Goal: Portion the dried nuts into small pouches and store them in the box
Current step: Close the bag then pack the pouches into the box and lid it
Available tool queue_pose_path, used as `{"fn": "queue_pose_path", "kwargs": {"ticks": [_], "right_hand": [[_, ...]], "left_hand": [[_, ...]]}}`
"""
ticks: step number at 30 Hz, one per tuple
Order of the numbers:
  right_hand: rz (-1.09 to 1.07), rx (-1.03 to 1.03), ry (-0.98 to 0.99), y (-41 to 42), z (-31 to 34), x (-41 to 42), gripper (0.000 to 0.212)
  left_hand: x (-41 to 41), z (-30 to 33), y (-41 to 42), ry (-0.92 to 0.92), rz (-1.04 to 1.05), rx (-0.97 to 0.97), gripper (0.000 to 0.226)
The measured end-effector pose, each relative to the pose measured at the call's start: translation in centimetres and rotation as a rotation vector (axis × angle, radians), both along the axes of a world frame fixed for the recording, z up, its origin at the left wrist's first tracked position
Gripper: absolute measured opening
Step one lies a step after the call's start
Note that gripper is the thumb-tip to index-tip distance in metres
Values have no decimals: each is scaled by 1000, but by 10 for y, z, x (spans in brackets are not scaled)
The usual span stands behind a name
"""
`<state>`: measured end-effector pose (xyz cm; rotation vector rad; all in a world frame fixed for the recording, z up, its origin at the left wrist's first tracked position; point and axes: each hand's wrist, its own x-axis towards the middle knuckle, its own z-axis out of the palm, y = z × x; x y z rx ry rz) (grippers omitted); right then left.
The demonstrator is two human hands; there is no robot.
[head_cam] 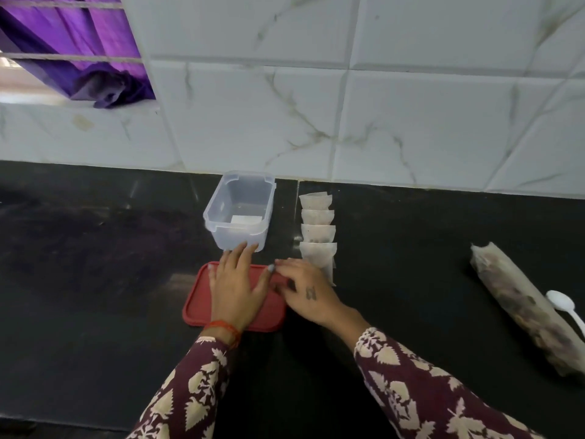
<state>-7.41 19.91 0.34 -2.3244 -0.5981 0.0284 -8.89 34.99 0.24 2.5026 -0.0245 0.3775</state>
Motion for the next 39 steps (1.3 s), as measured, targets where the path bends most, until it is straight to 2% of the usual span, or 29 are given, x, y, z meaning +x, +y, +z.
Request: {"fn": "queue_pose_path", "kwargs": {"ticks": [3,6,10,12,14,16,19,23,26,31,35,39], "right_hand": [[-157,174,9,-44,31,3,26],[-309,195,-18,-106,49,1,28],[-563,216,-37,-203,54,-14,29],[-711,185,-8,-251,53,-28,31],[-864,114,60,-296,48,-41,33],[-949,-23,154,-334,40,-51,37],[-938,-214,325,-367,27,-55,40],[-826,-262,438,-388,13,-47,21],[-743,-174,479,-397,4,-39,17],[-674,95,605,-399,13,-37,24],[-641,201,617,-397,13,-38,24],[-619,252,586,-380,15,-38,25]], "left_hand": [[13,19,-40,-89,-115,-222,47],[19,28,-90,-3,-233,-408,47],[20,27,-173,269,-391,-600,46],[16,27,-216,478,-453,-704,44],[12,27,-256,745,-465,-846,46],[10,24,-292,930,-466,-918,52],[10,14,-338,1074,-431,-962,62],[14,4,-377,1183,-374,-1103,59],[16,1,-392,1214,-378,-1166,58],[14,0,-403,1212,-307,-1259,60],[14,-5,-398,1221,-286,-1290,65],[14,1,-379,1170,-319,-1266,60]]}}
